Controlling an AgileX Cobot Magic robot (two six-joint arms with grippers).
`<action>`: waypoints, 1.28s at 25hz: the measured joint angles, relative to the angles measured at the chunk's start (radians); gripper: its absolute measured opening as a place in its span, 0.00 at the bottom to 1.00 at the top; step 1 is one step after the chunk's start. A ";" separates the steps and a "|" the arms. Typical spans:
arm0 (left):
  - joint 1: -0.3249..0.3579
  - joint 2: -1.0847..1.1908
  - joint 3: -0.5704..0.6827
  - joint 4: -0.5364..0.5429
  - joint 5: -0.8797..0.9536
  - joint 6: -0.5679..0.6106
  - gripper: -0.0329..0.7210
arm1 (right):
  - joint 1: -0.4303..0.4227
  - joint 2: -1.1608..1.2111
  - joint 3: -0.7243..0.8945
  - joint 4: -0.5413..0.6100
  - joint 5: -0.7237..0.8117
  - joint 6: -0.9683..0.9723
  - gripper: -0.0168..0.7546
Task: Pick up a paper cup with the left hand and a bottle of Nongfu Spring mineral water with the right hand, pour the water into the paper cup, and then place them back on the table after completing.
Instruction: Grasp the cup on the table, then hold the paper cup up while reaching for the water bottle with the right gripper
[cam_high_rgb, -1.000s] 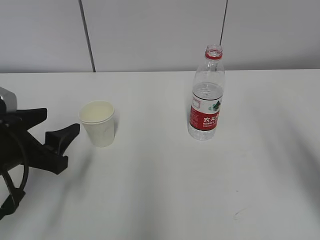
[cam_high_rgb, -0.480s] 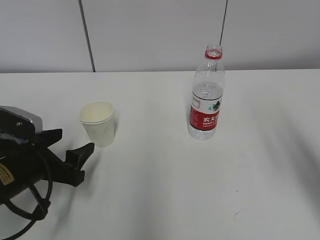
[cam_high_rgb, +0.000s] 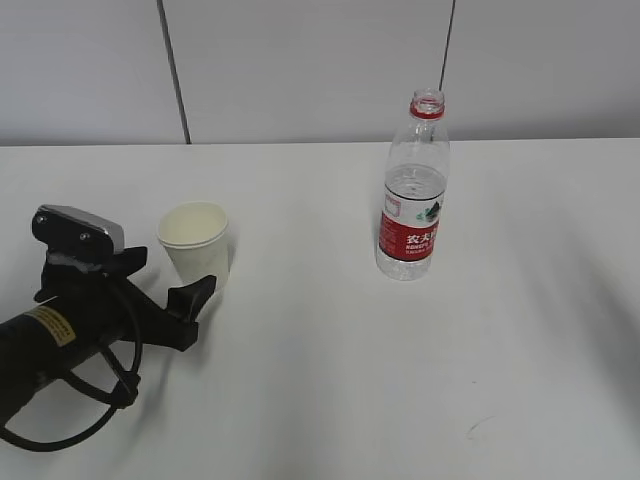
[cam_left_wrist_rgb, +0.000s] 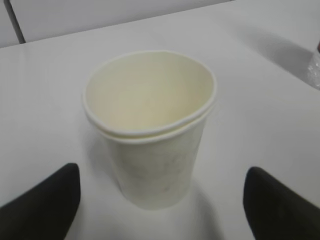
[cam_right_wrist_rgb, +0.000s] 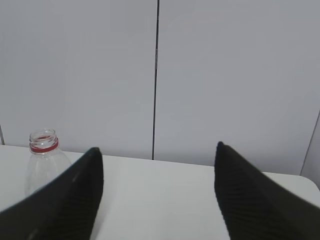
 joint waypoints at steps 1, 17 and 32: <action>0.000 0.013 -0.016 0.000 0.000 0.000 0.85 | 0.000 0.000 0.000 0.000 0.000 0.000 0.69; 0.000 0.207 -0.238 -0.041 0.000 -0.008 0.82 | 0.000 0.000 0.000 0.000 0.000 0.000 0.69; 0.000 0.207 -0.238 -0.047 0.000 -0.008 0.58 | 0.000 0.158 0.000 -0.002 -0.104 0.002 0.70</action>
